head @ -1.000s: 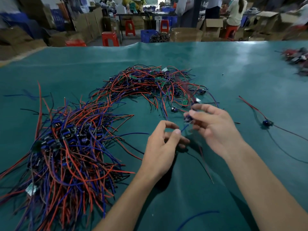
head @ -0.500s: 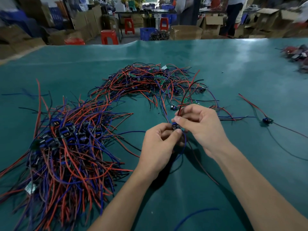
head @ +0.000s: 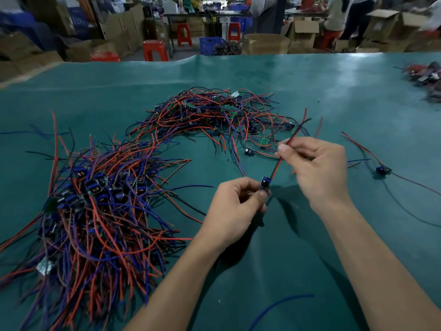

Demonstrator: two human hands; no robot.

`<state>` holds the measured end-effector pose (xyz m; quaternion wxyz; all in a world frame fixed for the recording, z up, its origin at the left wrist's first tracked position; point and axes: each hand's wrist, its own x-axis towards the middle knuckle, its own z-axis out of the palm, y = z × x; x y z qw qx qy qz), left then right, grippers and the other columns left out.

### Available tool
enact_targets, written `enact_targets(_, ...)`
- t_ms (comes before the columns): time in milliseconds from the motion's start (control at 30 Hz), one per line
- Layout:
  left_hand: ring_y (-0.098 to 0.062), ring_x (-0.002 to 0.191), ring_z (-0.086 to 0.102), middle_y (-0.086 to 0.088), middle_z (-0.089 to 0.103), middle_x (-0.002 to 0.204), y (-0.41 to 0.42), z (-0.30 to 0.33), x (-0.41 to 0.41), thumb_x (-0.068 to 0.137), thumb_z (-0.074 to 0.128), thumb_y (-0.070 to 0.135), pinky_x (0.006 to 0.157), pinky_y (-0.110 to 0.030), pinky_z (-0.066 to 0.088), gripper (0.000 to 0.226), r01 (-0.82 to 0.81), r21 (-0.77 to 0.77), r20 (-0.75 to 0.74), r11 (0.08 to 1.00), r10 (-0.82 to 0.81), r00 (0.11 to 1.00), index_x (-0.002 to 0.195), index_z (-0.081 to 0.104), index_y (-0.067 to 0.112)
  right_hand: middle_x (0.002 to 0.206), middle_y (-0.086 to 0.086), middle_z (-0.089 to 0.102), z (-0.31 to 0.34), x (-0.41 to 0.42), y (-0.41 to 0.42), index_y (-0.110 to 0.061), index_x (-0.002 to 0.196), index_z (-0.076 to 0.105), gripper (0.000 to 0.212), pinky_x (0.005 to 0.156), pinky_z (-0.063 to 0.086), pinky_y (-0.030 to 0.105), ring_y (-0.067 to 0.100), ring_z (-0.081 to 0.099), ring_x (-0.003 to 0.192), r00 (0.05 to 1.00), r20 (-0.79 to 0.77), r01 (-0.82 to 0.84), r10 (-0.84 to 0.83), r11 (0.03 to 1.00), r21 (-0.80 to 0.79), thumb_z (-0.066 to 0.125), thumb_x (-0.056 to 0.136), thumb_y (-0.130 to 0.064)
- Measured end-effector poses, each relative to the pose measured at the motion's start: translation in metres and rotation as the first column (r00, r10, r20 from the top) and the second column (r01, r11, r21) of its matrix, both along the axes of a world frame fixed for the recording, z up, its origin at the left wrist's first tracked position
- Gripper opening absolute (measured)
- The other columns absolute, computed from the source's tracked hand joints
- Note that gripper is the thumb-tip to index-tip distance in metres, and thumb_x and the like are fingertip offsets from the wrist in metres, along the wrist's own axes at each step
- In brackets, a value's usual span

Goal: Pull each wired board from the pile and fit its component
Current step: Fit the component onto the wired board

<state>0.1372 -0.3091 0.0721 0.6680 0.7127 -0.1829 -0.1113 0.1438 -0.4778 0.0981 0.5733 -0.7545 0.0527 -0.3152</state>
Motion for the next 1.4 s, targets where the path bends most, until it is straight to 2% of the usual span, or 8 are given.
enact_targets(233,-0.005,0.058,0.053,0.008,0.064,0.059,-0.001,-0.002,-0.002,0.098,0.059,0.005,0.061,-0.019,0.043,0.022,-0.062,0.052,0.029,0.997,0.061,0.998,0.082,0.064,0.019,0.066,-0.004,0.073,0.005,0.002,-0.032,-0.017,0.078,0.07,0.021,0.051,0.05,0.022,0.007,0.056,0.048,0.957,0.016,0.265,-0.29,0.894,0.361,0.065,0.097,-0.01)
enact_targets(467,-0.009,0.062,0.056,0.007,0.066,0.068,-0.001,-0.007,0.005,0.1,0.056,0.006,0.065,-0.029,0.046,0.017,-0.287,-0.067,0.058,0.955,0.291,0.955,0.089,0.065,0.014,0.082,0.009,0.077,-0.008,-0.004,0.021,-0.01,0.084,0.075,0.022,0.053,0.052,0.023,0.017,0.065,0.067,0.883,-0.334,-0.256,0.328,0.936,0.243,0.074,0.091,-0.031)
enact_targets(667,-0.001,0.053,0.056,0.007,0.065,0.061,-0.002,-0.005,0.004,0.097,0.062,0.006,0.058,-0.02,0.044,0.02,-0.221,-0.007,0.095,0.975,0.221,0.971,0.083,0.07,0.018,0.075,0.001,0.075,-0.005,-0.007,0.025,-0.015,0.082,0.078,0.01,0.069,0.052,0.032,0.009,0.062,0.066,0.933,-0.165,-0.335,0.32,0.94,-0.073,0.081,0.082,-0.024)
enact_targets(933,-0.001,0.059,0.056,0.004,0.068,0.064,-0.002,-0.001,-0.003,0.097,0.065,0.015,0.064,-0.019,0.046,0.02,-0.167,0.032,0.164,0.985,0.16,0.973,0.078,0.072,0.018,0.078,0.025,0.069,0.065,0.001,0.038,-0.009,0.074,0.073,0.028,0.062,0.044,0.052,0.02,0.054,0.07,0.982,0.16,-0.101,0.097,0.995,0.019,0.076,0.082,-0.036)
enact_targets(1067,-0.005,0.06,0.06,0.0,0.072,0.071,-0.003,-0.001,-0.005,0.098,0.063,0.017,0.062,-0.019,0.045,0.017,-0.182,0.064,0.183,0.981,0.167,0.969,0.085,0.074,0.016,0.072,0.009,0.074,0.132,0.013,0.088,-0.015,0.071,0.074,0.028,0.053,0.045,0.029,0.017,0.064,0.06,0.917,0.26,-0.308,0.303,0.951,-0.023,0.073,0.089,-0.035)
enact_targets(1167,0.002,0.053,0.056,0.003,0.072,0.07,-0.002,0.0,-0.004,0.098,0.061,0.02,0.055,-0.009,0.037,0.019,-0.23,0.106,0.181,0.967,0.208,0.961,0.082,0.07,0.019,0.079,0.016,0.075,0.154,0.028,0.127,-0.002,0.077,0.075,0.052,0.05,0.052,0.031,0.033,0.07,0.067,0.866,-0.093,-0.485,0.491,0.782,-0.39,0.066,0.093,-0.051)
enact_targets(1267,0.001,0.059,0.059,0.001,0.073,0.07,-0.002,0.0,-0.004,0.097,0.061,0.014,0.06,-0.01,0.041,0.014,-0.253,0.065,0.122,0.965,0.244,0.962,0.087,0.069,0.021,0.086,0.009,0.078,0.144,0.045,0.126,-0.004,0.09,0.075,0.059,0.059,0.062,0.03,0.024,0.075,0.079,0.735,-0.571,-0.67,0.366,0.523,-0.527,0.055,0.097,-0.059)
enact_targets(1400,0.0,0.059,0.058,0.003,0.074,0.072,-0.002,0.0,-0.002,0.094,0.059,0.012,0.06,-0.015,0.042,0.012,-0.28,0.091,0.129,0.956,0.268,0.955,0.094,0.069,0.021,0.086,0.003,0.076,0.122,0.059,0.053,-0.017,0.088,0.077,0.013,0.08,0.057,0.031,0.026,0.072,0.091,0.839,-0.541,-0.494,0.061,0.506,-0.708,0.067,0.092,-0.025)
